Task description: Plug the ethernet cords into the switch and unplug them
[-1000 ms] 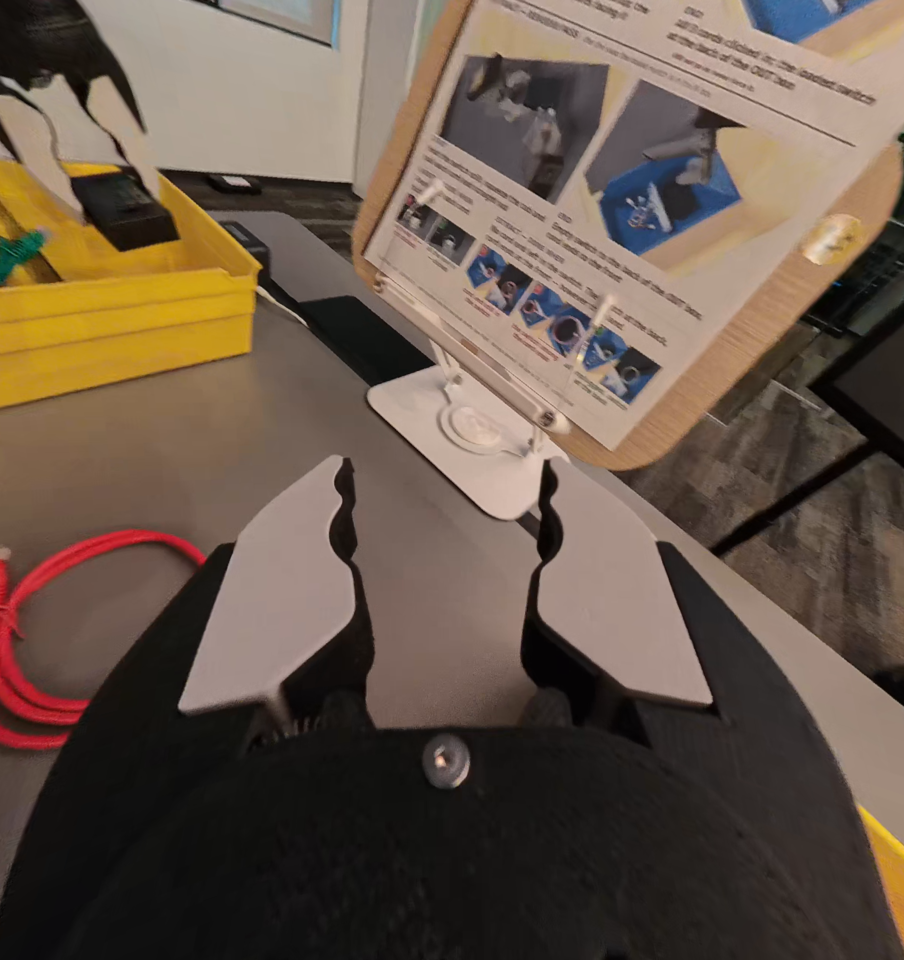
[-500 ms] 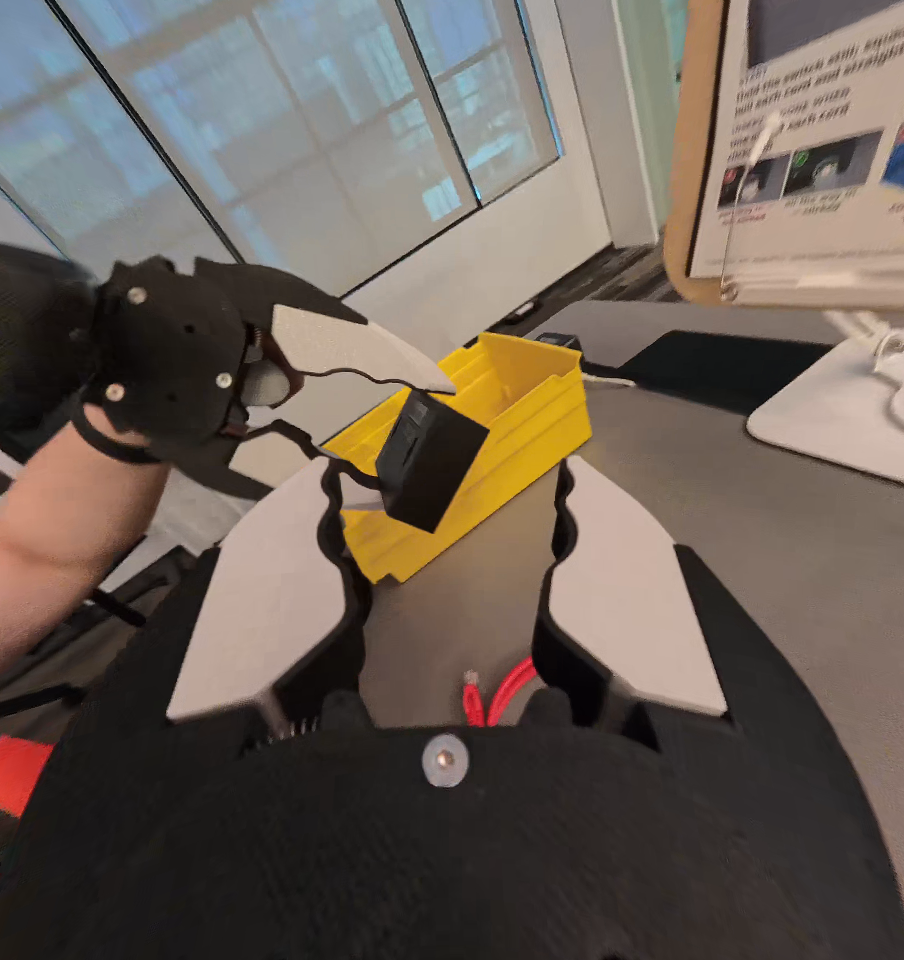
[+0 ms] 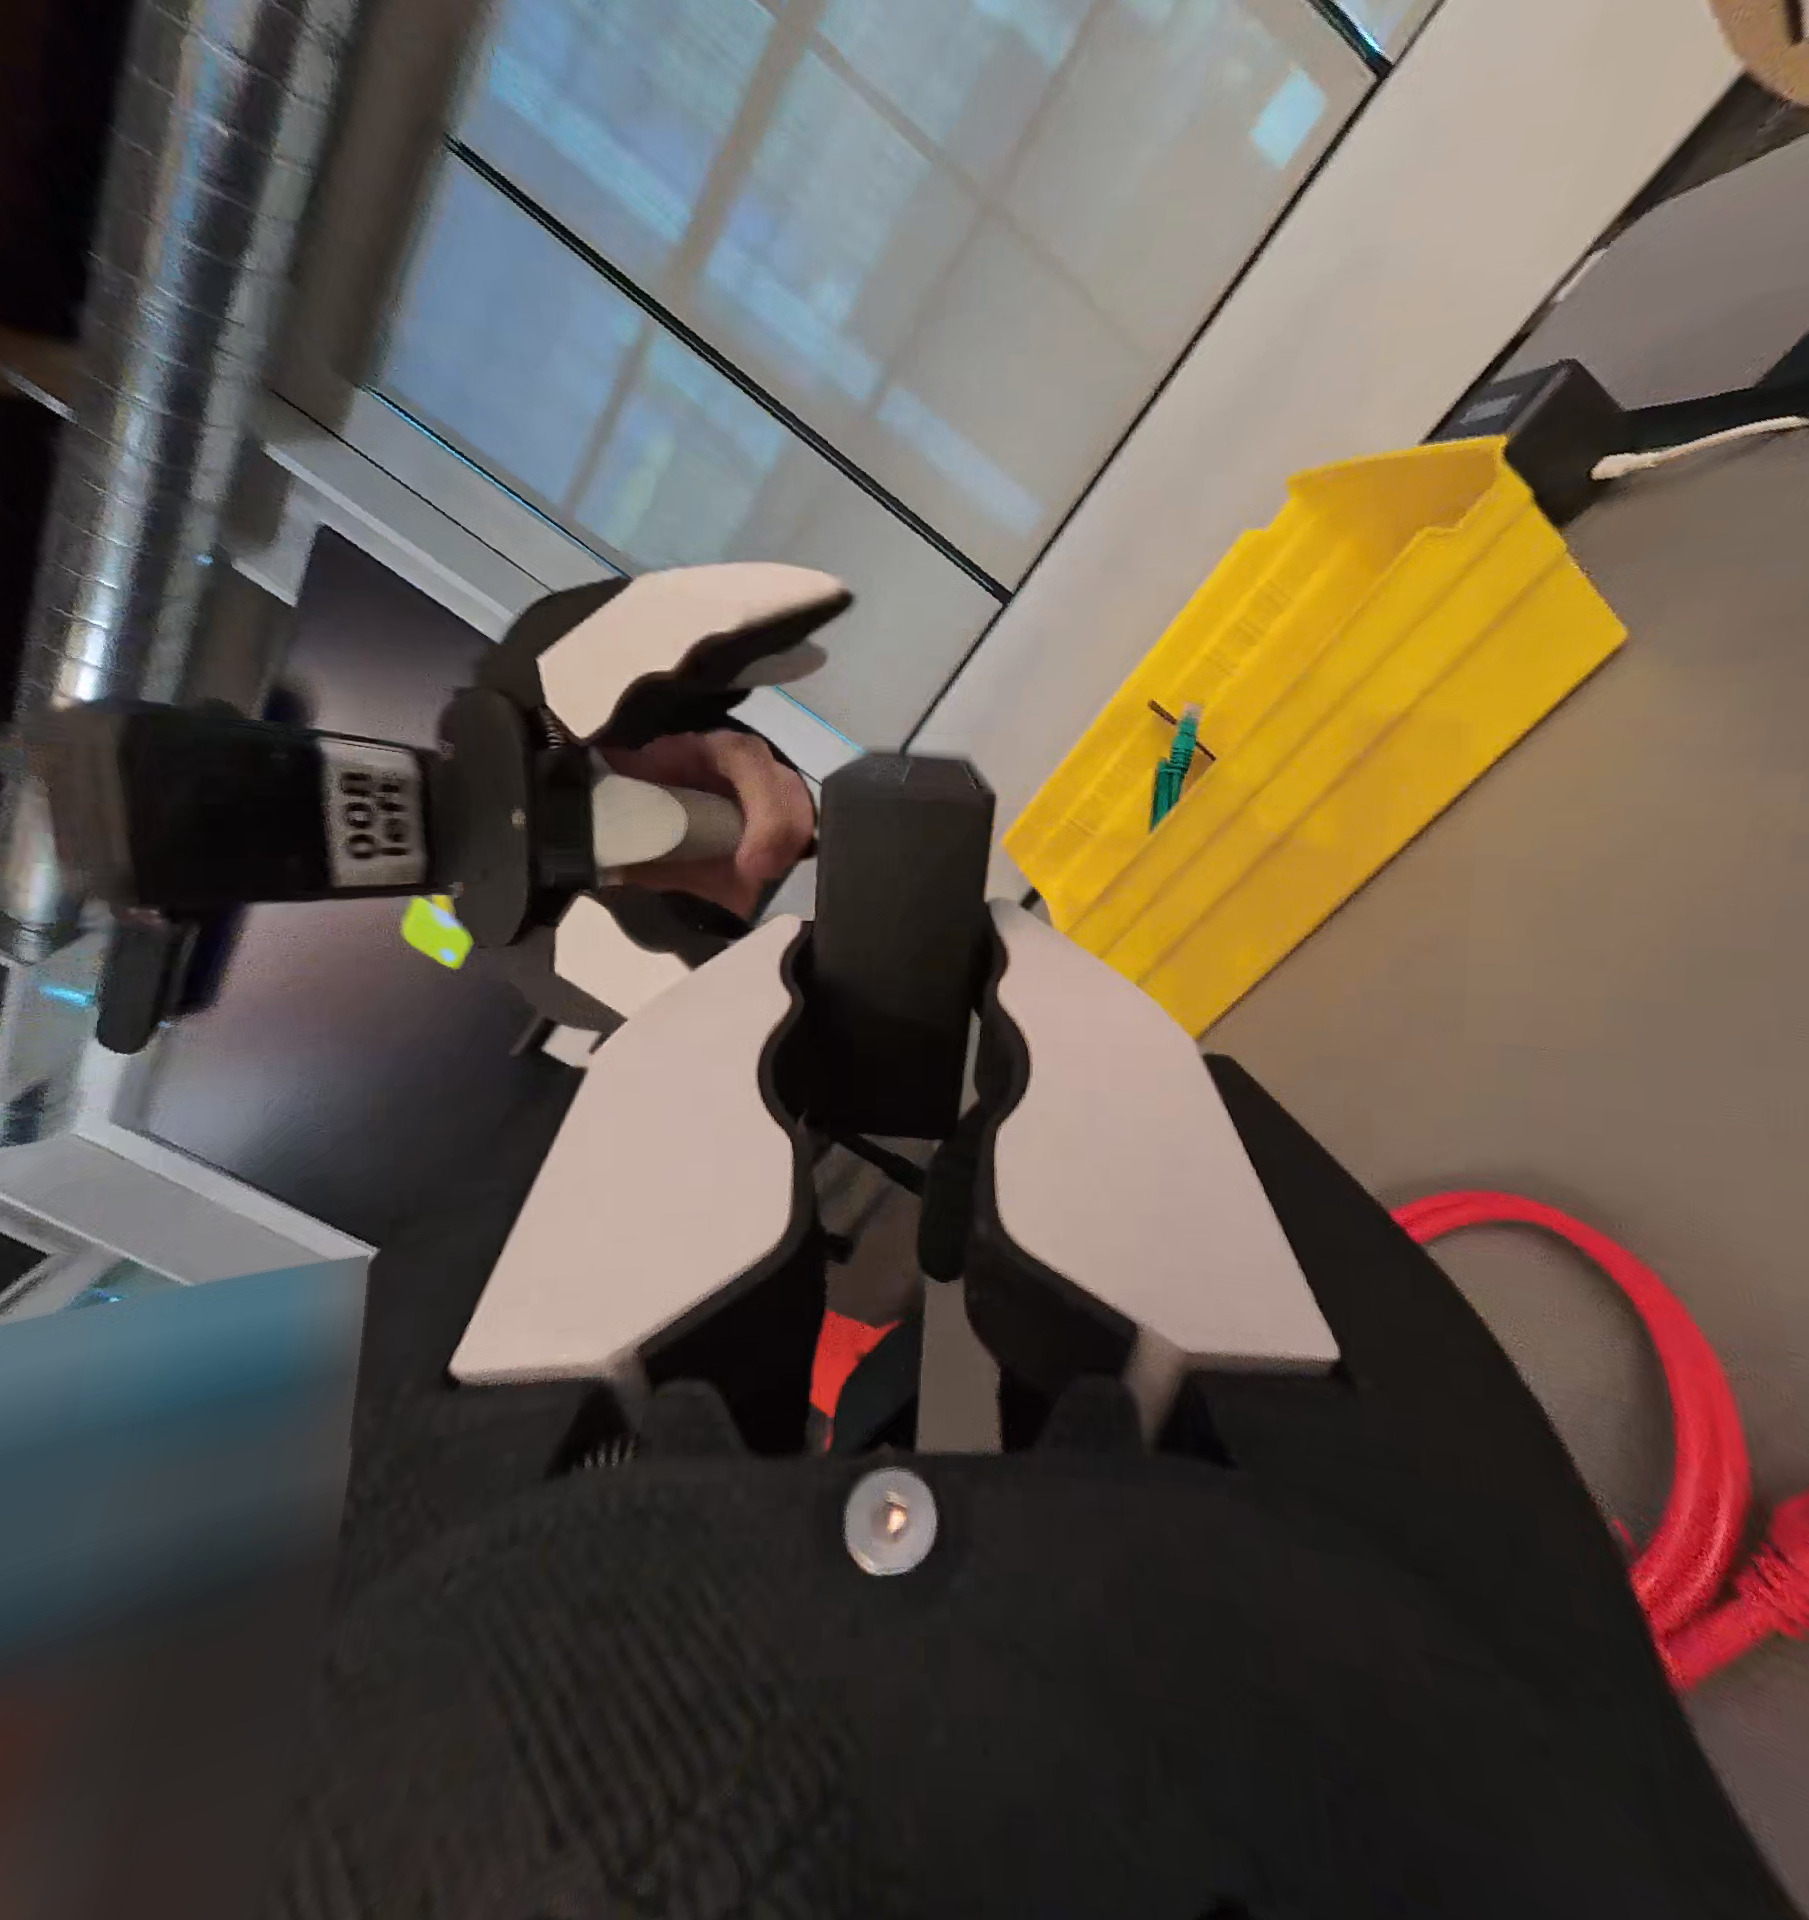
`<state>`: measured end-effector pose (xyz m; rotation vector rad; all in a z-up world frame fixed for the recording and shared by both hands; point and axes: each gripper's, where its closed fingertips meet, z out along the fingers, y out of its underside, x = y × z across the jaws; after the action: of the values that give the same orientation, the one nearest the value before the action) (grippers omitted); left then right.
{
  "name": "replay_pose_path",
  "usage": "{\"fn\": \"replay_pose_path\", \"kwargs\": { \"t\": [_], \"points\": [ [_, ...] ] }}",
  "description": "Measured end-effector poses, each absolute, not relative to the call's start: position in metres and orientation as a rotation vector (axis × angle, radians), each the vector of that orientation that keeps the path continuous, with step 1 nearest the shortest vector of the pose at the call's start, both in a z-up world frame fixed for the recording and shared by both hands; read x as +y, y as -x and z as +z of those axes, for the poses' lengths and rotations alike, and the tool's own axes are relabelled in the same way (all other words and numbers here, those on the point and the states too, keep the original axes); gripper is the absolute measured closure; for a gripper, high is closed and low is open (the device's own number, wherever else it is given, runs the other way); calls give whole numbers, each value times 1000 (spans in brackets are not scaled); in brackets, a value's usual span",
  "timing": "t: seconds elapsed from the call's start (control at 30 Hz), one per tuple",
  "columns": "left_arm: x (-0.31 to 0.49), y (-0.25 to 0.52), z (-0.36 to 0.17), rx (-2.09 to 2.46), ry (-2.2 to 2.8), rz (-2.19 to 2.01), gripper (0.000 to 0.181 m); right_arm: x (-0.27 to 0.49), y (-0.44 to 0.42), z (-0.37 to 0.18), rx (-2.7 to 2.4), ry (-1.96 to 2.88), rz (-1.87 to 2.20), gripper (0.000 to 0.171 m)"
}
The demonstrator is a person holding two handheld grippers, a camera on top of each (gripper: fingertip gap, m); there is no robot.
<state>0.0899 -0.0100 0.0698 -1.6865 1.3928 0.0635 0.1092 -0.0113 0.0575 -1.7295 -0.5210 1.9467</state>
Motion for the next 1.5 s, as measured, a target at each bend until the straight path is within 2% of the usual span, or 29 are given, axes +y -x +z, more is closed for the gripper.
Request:
{"fn": "replay_pose_path", "kwargs": {
  "t": [0.1, 0.13, 0.33, 0.47, 0.63, 0.73, 0.8, 0.97, 1.13, 1.3, 1.4, 1.5],
  "points": [
    [-16, -79, 87, 1272, 1533, 18, 89, -9, -120, 69, -475, 1666, 2042, 143],
    [-19, -79, 87, 1259, 1475, 25, 93, -10, -122, 73, -470, 1642, 2095, 143],
    [-19, -104, 68, 1216, 1429, -173, 87, -16, -121, 78, -428, 1582, 2282, 143],
    [-22, -110, 67, 1228, 1361, -300, 113, -20, -116, 74, -438, 1583, 2356, 143],
    [-19, -106, 62, 1207, 1359, -376, 115, -18, -111, 67, -467, 1609, 2323, 142],
    [-19, -101, 65, 1153, 1444, -539, 115, -20, -108, 70, -583, 1597, 2173, 135],
    [-21, -97, 74, 1072, 1462, -704, 115, -24, -108, 77, -693, 1559, 1990, 123],
    [-24, -84, 91, 961, 1490, -924, 116, -13, -120, 89, -895, 1400, 1223, 104],
    [-30, -86, 94, 910, 1557, -1003, 117, -33, -125, 96, -1157, 1081, 530, 97],
    [-16, -88, 75, 820, 1671, -1085, 118, -53, -89, 64, -1309, 1055, 502, 89],
    [-4, -81, 69, 735, 1709, -1108, 118, -35, -72, 45, -1209, 1190, 469, 79],
    [2, -75, 72, 657, 1716, -1142, 118, -27, -60, 32, -1101, 1200, 379, 88]
  ]
}}
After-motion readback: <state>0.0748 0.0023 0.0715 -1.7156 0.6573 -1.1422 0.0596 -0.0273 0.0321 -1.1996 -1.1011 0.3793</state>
